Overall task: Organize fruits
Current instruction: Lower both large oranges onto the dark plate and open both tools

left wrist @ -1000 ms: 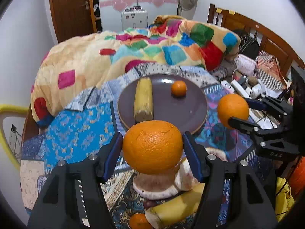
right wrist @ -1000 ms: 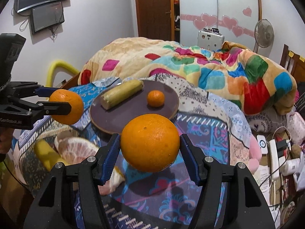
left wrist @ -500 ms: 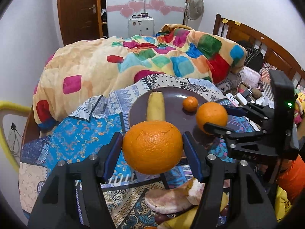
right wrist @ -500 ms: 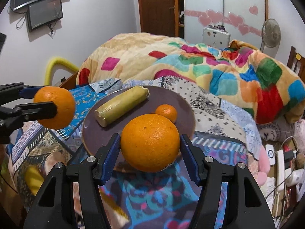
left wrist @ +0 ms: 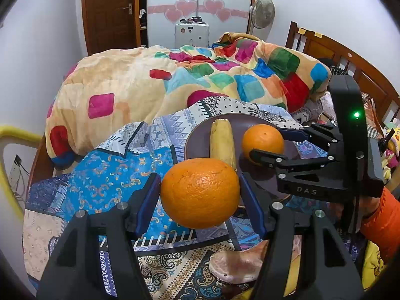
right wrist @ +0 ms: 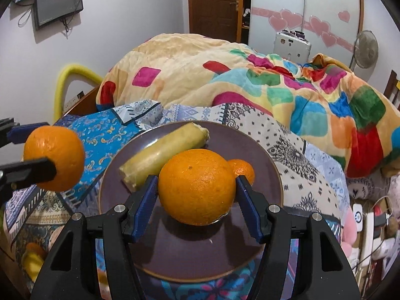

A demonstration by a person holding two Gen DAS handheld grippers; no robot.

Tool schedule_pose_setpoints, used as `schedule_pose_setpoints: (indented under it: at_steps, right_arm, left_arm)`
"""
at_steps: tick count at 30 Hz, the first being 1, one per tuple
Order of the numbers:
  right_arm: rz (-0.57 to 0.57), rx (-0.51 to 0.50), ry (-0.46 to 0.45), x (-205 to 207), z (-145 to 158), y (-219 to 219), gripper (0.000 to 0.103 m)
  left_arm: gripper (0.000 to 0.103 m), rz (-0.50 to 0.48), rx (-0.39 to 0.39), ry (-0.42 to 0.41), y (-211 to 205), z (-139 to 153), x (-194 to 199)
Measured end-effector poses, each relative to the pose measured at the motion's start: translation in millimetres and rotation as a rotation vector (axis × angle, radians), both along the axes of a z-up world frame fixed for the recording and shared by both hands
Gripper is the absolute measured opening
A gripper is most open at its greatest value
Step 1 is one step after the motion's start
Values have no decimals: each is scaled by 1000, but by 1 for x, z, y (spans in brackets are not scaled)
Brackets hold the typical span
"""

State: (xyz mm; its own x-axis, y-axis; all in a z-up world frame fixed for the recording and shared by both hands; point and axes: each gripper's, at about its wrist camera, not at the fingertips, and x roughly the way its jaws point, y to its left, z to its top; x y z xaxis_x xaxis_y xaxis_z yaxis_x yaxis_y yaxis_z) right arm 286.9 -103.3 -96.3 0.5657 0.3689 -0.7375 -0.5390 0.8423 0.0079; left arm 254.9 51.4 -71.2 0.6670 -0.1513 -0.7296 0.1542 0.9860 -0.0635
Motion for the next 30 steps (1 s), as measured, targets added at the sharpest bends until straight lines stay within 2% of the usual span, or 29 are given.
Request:
schedule_pose_setpoints:
  at_steps: [5,10,19,30]
  right_arm:
    - [42,-23,38,-2,-7,10,61]
    - [44,-62,24,-7,-5,12,61]
    - [16,9,-25,-23,23,-20,66]
    - [-38,2,-81,-35,27,-57,67]
  left_arm:
    - [64,-3,-10,4,1,0,0]
    - [64,-13,-14,7,-1,2,-2]
    - [64,-48,-50,36,-17,5,-1]
    - [64,-116,-28,103,-63,-13,17]
